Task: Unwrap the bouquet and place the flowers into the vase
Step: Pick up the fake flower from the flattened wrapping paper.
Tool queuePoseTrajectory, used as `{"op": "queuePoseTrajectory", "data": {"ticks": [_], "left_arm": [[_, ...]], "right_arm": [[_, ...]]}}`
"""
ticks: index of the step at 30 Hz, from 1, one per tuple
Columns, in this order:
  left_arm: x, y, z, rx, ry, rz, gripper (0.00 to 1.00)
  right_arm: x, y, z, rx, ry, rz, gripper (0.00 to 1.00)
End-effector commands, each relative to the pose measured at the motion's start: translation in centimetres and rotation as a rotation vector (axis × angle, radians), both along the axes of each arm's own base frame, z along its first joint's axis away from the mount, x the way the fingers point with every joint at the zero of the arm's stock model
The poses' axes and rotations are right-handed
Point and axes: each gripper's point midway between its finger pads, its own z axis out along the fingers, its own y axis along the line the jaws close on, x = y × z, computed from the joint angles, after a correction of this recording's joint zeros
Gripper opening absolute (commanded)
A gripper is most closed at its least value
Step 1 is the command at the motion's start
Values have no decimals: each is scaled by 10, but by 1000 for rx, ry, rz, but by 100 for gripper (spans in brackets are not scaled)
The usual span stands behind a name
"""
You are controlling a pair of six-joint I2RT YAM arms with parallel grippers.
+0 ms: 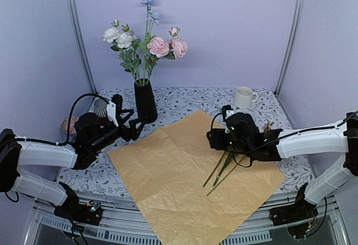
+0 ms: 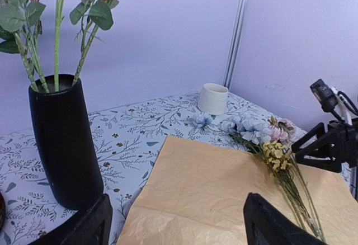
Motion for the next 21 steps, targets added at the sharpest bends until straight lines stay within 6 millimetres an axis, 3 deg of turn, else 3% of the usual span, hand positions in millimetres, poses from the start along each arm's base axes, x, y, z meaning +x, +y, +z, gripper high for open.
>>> {"op": "queuePoseTrajectory", "data": {"ticks": [1,5,9,21], "left_arm": [[-9,2,25,-46,-94,10,83],[-12,0,26,-53,-92,-9,83],[-14,-2,27,-53,-93,-15,82],[-15,-5,25,-42,-92,-25,82]], "right_arm": [[-14,-22,-4,96,205,-188,61],[-27,-52,-31,60,395,-356,47],[-37,-69,-46,51,490,-457,41],[-49,-92,-75,210,585,-516,35]]}}
